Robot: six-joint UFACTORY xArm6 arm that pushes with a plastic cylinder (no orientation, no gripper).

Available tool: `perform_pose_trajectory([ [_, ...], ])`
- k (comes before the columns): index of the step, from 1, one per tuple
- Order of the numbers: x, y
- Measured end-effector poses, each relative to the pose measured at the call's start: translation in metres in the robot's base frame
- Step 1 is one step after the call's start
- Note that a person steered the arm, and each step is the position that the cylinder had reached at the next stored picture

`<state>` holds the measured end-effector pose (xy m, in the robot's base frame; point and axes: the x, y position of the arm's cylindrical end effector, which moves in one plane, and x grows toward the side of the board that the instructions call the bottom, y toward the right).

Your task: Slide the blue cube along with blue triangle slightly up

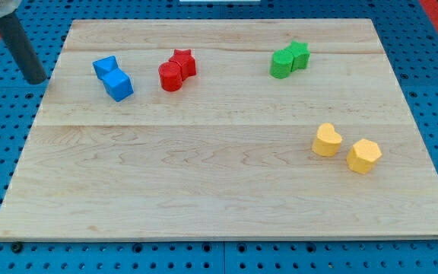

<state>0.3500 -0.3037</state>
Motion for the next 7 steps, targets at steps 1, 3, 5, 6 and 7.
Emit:
perform_pose_trajectory([
  [1, 0.000, 0.000],
  [3, 0.045, 0.098],
  [5, 0.058, 0.137],
  [6, 0.058, 0.140],
  [7, 0.058, 0.140],
])
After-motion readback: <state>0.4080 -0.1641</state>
